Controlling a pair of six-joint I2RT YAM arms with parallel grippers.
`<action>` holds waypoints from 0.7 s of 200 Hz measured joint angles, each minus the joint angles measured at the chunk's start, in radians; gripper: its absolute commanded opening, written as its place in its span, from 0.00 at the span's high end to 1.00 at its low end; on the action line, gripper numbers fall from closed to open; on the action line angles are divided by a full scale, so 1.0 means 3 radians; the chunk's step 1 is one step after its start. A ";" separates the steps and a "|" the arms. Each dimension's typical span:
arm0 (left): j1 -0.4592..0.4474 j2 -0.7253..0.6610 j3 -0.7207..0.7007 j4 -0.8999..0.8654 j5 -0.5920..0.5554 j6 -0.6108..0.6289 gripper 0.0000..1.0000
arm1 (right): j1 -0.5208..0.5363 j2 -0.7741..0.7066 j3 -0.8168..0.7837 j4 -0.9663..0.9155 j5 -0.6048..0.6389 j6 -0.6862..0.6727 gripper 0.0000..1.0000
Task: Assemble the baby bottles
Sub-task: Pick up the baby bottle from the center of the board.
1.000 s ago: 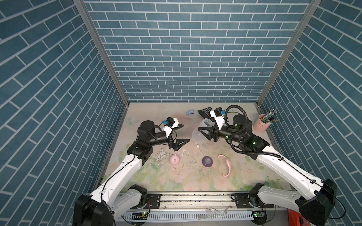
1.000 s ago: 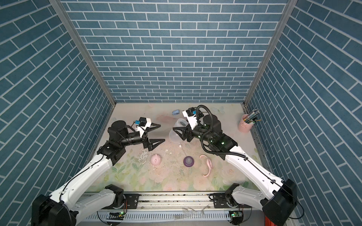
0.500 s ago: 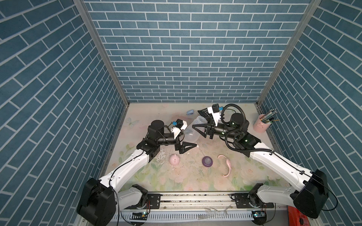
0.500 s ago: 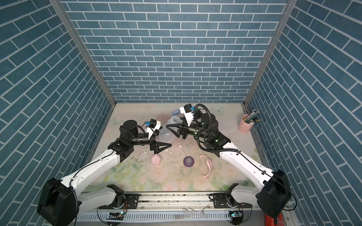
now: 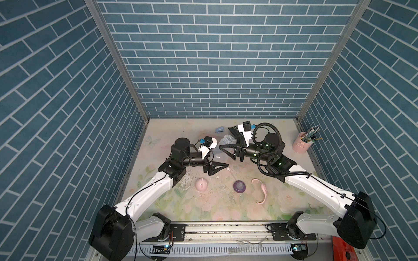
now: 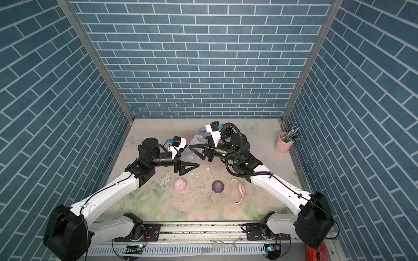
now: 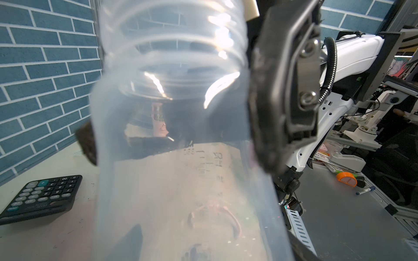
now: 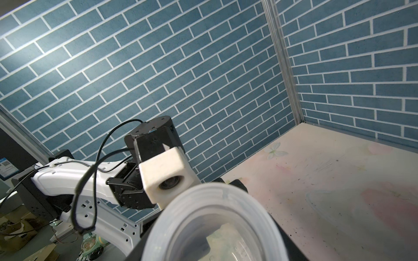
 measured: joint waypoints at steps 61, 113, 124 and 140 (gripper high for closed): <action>-0.0032 -0.0164 -0.0010 -0.0056 -0.0237 0.0038 0.25 | 0.0039 -0.0123 -0.0014 -0.0197 0.0046 -0.0046 0.19; -0.0037 -0.0379 -0.0036 -0.0366 -0.0912 0.0158 0.32 | 0.0039 -0.0938 -0.0159 -0.1155 0.0627 -0.0436 0.19; -0.0038 -0.0406 -0.0075 -0.0394 -0.1052 0.0168 0.34 | 0.0039 -0.1100 -0.0159 -0.1404 0.0837 -0.0482 0.22; -0.0038 -0.0437 -0.0149 -0.0431 -0.1269 0.0182 0.34 | 0.0041 -0.1249 -0.0163 -0.1794 0.1167 -0.0543 0.26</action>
